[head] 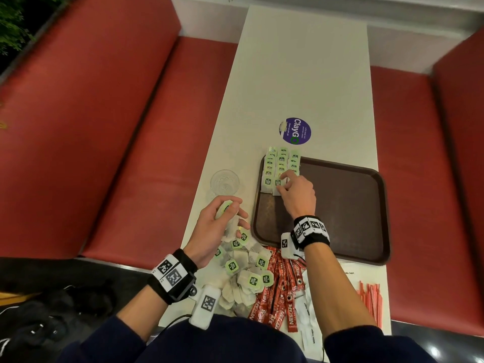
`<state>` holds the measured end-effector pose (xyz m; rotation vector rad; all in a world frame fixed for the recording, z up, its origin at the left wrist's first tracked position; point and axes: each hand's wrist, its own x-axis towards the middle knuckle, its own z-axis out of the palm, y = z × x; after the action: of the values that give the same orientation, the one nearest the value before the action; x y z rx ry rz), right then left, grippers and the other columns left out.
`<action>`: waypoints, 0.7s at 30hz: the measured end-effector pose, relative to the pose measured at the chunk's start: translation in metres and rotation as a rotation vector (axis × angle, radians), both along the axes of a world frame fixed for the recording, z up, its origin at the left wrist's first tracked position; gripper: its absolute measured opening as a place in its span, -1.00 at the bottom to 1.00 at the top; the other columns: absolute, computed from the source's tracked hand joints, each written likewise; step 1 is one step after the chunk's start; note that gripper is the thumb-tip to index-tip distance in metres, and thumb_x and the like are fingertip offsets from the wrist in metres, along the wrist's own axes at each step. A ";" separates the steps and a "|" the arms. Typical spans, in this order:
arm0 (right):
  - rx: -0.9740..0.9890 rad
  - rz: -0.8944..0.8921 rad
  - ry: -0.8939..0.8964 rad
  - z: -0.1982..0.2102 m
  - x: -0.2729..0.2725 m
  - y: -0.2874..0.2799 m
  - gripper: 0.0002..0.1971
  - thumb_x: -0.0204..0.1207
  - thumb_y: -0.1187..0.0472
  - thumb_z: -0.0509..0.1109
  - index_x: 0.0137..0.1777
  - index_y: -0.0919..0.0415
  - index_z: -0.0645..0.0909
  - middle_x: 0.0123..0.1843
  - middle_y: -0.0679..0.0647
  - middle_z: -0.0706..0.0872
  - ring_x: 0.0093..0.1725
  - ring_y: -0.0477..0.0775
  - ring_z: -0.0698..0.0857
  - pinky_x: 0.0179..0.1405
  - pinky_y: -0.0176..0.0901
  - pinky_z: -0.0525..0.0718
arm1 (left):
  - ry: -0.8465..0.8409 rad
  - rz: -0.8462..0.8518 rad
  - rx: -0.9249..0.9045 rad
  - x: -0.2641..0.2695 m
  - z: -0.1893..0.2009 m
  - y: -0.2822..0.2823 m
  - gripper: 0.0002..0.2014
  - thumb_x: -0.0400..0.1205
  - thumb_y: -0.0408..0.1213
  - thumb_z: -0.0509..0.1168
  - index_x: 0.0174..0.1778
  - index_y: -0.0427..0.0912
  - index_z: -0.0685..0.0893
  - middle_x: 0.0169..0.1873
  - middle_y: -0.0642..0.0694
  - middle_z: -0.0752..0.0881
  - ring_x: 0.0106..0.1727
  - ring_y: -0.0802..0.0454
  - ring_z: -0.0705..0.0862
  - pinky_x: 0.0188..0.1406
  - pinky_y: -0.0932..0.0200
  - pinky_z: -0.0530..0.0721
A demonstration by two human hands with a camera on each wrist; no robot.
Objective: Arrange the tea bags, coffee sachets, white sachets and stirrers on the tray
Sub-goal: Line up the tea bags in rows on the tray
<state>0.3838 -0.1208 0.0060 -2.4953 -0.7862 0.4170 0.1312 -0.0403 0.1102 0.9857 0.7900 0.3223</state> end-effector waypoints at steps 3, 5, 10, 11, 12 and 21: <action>-0.003 0.043 0.011 0.000 -0.005 -0.002 -0.73 0.72 0.09 0.52 0.38 -0.10 0.72 0.10 0.07 0.72 0.07 0.22 0.76 0.12 0.19 0.80 | -0.009 -0.002 -0.007 -0.001 0.000 0.000 -0.75 0.89 -0.24 0.30 0.41 -0.31 0.66 0.02 -0.32 0.80 -0.05 -0.29 0.79 -0.29 0.05 0.71; 0.001 0.033 0.026 -0.002 -0.008 -0.002 -0.70 0.74 0.11 0.51 0.44 -0.04 0.75 0.17 0.11 0.73 0.12 0.23 0.78 0.19 0.23 0.81 | -0.015 -0.008 -0.012 -0.002 0.000 0.000 -0.75 0.90 -0.24 0.28 0.41 -0.30 0.66 0.02 -0.33 0.79 -0.04 -0.29 0.79 -0.28 0.04 0.72; 0.083 -0.068 0.030 -0.004 -0.013 -0.006 -0.72 0.75 0.08 0.51 0.43 0.03 0.74 0.21 0.12 0.69 0.11 0.20 0.76 0.19 0.18 0.80 | -0.041 -0.008 -0.023 -0.005 -0.001 0.001 -0.75 0.92 -0.26 0.23 0.42 -0.32 0.66 0.02 -0.35 0.78 -0.02 -0.30 0.79 -0.25 0.01 0.73; 0.088 -0.088 0.022 -0.004 -0.014 -0.007 -0.75 0.76 0.08 0.51 0.39 0.05 0.74 0.20 0.11 0.68 0.10 0.20 0.75 0.17 0.18 0.81 | -0.049 -0.007 -0.031 -0.006 -0.001 0.001 -0.75 0.93 -0.28 0.21 0.42 -0.32 0.65 0.02 -0.36 0.78 -0.02 -0.30 0.79 -0.24 0.01 0.73; 0.088 -0.098 0.014 -0.004 -0.016 -0.008 -0.78 0.77 0.08 0.50 0.35 0.06 0.73 0.18 0.11 0.67 0.08 0.20 0.74 0.15 0.18 0.81 | -0.058 -0.007 -0.043 -0.006 -0.001 0.001 -0.75 0.93 -0.30 0.19 0.44 -0.33 0.64 0.03 -0.37 0.78 -0.02 -0.31 0.78 -0.24 0.01 0.73; 0.337 -0.011 0.159 0.059 -0.045 -0.011 -0.89 0.73 -0.04 0.56 0.06 -0.05 0.82 0.00 -0.18 0.84 -0.05 -0.19 0.80 0.01 -0.27 0.74 | -0.107 -0.092 -0.056 -0.007 0.003 -0.001 -0.58 0.89 -0.55 0.04 0.62 -0.20 0.56 0.22 -0.50 0.77 0.08 -0.33 0.81 -0.09 -0.04 0.80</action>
<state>0.3393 -0.1320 0.0655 -2.1247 -0.7134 0.4336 0.1237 -0.0410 0.1133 0.9417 0.6509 0.2699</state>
